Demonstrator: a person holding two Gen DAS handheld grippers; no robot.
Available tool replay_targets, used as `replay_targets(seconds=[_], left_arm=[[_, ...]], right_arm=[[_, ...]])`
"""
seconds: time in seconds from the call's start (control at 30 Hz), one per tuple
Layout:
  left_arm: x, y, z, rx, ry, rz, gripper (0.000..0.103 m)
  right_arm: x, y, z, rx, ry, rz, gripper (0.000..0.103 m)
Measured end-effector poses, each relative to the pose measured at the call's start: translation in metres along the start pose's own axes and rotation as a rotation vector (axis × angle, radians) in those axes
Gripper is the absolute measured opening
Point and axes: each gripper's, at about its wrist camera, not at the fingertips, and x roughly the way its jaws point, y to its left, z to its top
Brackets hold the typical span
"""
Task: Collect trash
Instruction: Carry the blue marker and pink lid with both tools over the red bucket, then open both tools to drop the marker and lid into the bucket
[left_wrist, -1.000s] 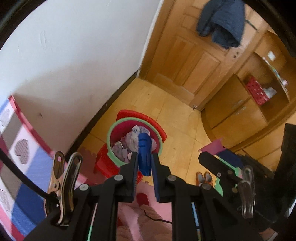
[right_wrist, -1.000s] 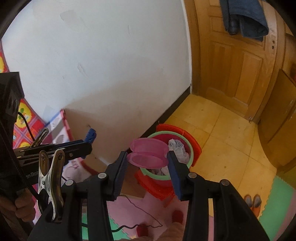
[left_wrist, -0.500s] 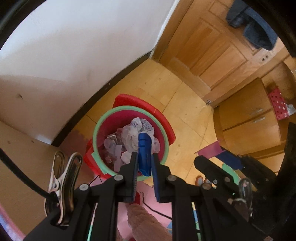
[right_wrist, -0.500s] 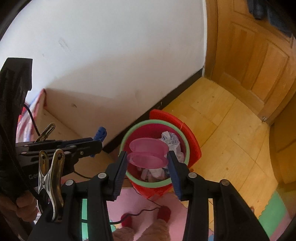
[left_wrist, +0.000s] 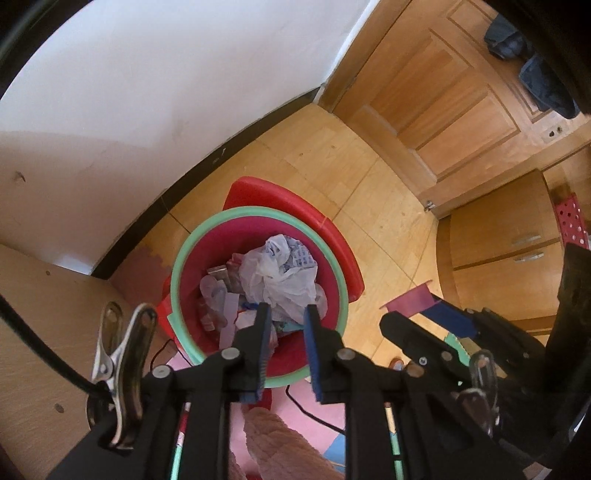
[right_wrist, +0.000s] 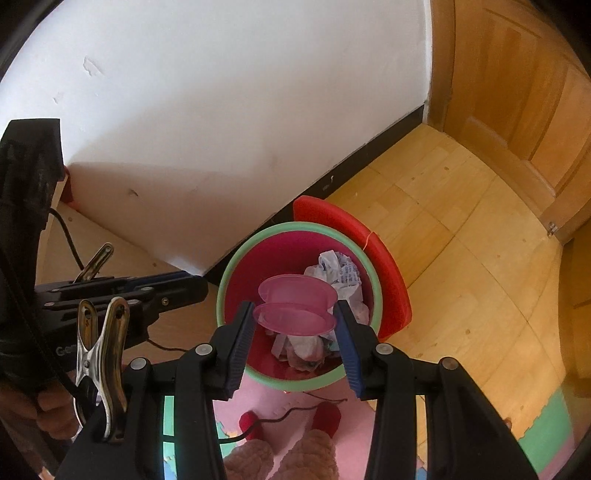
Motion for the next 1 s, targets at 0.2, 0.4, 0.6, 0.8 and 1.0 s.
replay_targets(seconds=[0.2, 0.4, 0.6, 0.8, 1.0], left_arm=[[0.002, 0.001, 0.001, -0.026, 0.006, 0.032, 0.031], [-0.002, 0.005, 0.000, -0.051, 0.001, 0.057, 0.035], [-0.008, 0.006, -0.001, -0.060, -0.017, 0.075, 0.035], [-0.018, 0.004, -0.010, -0.067, -0.034, 0.066, 0.035], [-0.035, 0.002, -0.020, -0.082, -0.064, 0.047, 0.035]], right_arm=[[0.002, -0.004, -0.001, -0.004, 0.014, 0.010, 0.044], [0.003, -0.003, 0.001, -0.003, 0.008, 0.055, 0.048], [-0.002, -0.002, 0.000, -0.012, -0.007, 0.045, 0.056], [-0.009, 0.001, -0.001, -0.030, -0.017, 0.050, 0.056], [-0.027, 0.009, -0.006, -0.044, -0.043, 0.064, 0.056]])
